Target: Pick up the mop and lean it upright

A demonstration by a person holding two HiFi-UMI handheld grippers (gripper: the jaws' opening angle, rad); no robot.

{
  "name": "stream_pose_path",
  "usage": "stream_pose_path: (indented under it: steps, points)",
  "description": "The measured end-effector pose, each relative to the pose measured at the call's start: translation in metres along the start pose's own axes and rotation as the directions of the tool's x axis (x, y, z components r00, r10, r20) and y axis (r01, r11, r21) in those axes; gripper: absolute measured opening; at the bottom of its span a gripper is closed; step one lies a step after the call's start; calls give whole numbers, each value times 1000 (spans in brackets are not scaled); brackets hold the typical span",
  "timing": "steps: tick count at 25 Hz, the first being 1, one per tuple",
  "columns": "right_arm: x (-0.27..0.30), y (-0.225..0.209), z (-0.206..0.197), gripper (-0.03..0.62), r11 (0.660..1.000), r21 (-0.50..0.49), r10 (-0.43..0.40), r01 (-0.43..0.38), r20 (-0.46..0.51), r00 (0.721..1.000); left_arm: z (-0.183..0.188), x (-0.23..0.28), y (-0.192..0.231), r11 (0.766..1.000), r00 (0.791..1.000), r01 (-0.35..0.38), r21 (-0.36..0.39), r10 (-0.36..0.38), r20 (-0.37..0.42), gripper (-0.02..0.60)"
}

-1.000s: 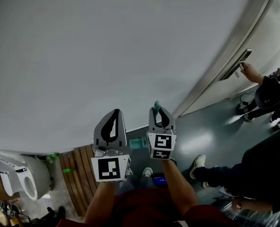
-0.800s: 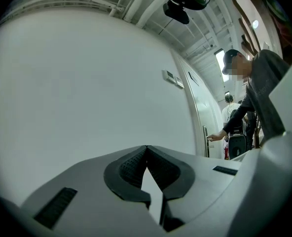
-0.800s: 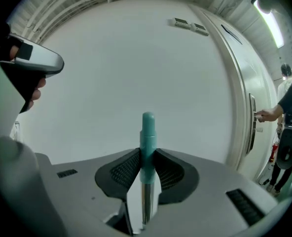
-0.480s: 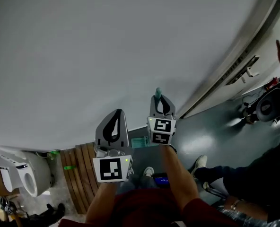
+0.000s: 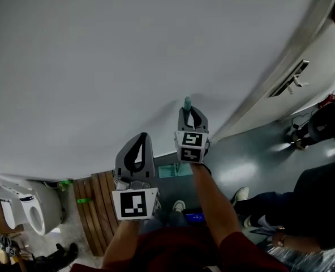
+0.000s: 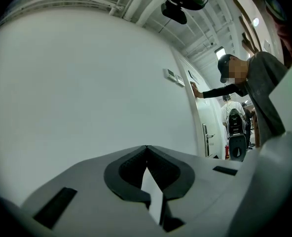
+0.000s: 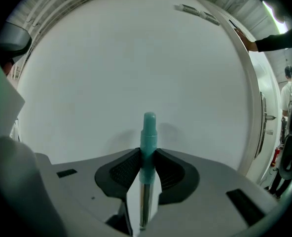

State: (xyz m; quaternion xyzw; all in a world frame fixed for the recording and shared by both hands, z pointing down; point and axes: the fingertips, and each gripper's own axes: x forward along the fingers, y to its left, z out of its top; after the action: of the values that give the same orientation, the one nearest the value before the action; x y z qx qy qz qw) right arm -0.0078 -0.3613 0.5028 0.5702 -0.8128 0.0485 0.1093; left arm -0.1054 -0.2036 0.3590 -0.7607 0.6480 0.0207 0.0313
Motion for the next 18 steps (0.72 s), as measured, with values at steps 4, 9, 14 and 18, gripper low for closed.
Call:
stream_pose_path:
  steps: [4, 9, 14, 18]
  points:
    - [13, 2, 2, 107, 1000, -8, 8, -8, -10, 1000, 1, 3, 4, 1000, 1000, -2, -1, 2, -5, 14]
    - [20, 1, 2, 111, 1000, -24, -5, 5, -10, 1000, -2, 7, 9, 1000, 1000, -5, 9, 5, -9, 14]
    - [19, 7, 2, 155, 998, -65, -3, 2, -12, 1000, -1, 4, 11, 1000, 1000, -4, 6, 4, -9, 14]
    - [9, 3, 9, 166, 999, -43, 2, -1, 16, 1000, -1, 4, 6, 1000, 1000, -5, -6, 5, -10, 14]
